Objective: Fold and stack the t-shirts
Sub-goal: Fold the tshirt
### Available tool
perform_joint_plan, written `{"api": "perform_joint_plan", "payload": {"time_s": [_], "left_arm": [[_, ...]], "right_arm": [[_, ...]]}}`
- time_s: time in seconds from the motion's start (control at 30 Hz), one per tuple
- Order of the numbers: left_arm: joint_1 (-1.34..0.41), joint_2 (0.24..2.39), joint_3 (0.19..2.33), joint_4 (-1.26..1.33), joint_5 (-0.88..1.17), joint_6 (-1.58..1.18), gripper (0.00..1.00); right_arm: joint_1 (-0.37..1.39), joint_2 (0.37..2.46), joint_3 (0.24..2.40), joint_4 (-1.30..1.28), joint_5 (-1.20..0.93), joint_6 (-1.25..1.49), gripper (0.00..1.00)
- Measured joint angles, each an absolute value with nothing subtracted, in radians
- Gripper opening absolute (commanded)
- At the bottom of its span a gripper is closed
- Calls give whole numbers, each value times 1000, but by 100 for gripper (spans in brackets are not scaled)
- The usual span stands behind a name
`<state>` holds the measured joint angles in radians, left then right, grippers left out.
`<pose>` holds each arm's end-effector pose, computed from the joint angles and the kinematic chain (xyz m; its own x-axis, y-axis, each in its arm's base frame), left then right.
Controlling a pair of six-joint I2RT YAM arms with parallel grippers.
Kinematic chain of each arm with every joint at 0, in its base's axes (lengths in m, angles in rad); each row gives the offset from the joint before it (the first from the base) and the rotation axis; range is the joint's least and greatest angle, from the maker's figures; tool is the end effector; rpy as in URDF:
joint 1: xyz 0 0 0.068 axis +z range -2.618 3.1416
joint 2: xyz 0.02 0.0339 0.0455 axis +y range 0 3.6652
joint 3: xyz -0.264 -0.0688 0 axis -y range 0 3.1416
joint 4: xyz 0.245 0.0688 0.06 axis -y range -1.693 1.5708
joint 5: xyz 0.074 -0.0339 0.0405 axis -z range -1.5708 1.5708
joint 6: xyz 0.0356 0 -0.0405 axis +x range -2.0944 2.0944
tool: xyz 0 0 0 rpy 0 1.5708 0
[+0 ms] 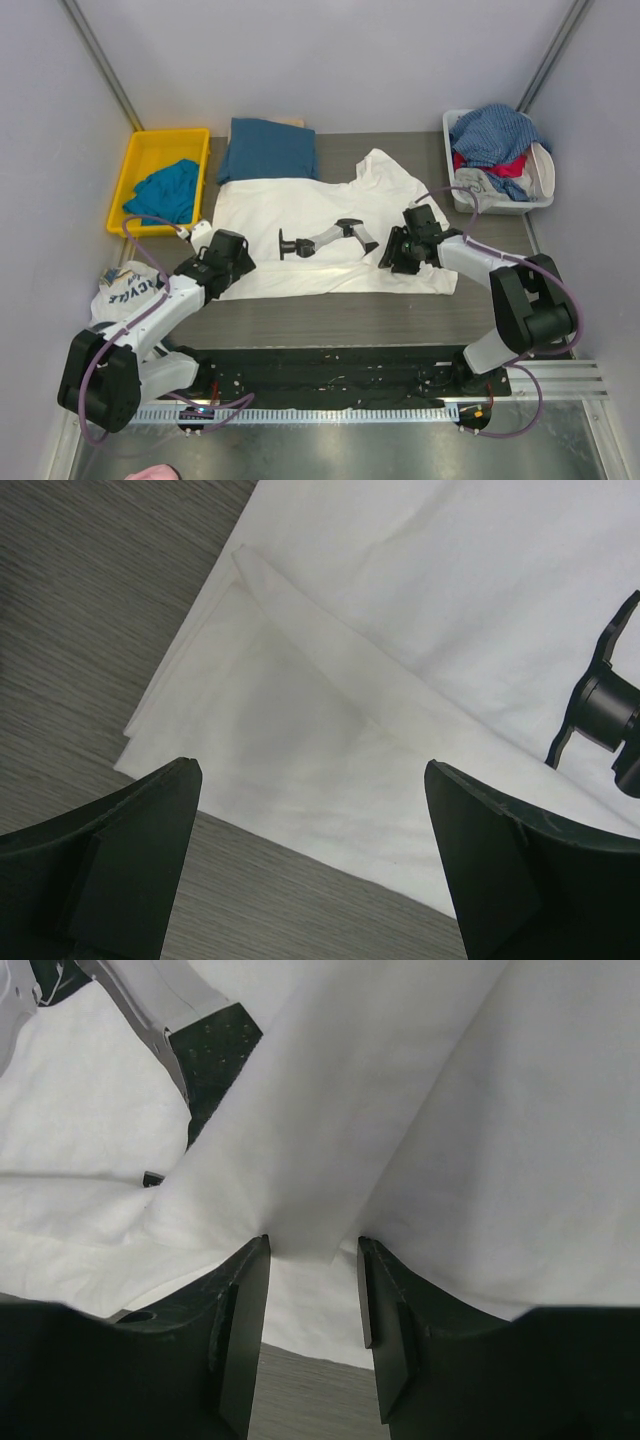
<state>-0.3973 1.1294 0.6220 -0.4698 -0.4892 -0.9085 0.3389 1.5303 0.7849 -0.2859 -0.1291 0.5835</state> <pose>0.1996 -0.0656 0.1982 -0.5482 -0.5248 -0.6511 -0.5418 0.8160 -0.2016 0.2684 0.0995 0.1614 -0.8913 0.2651 -0.3678 0.1186 0.9193 0.3752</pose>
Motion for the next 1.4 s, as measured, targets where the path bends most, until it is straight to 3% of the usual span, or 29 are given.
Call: {"api": "perform_joint_plan", "payload": {"time_s": [0.23, 1.4], "left_arm": [[-397, 1129, 616, -469, -489, -908, 100], [-397, 1121, 611, -470, -488, -909, 100]], "right_arm": [[339, 1538, 785, -273, -129, 581, 40], [339, 1538, 783, -271, -129, 573, 40]]}}
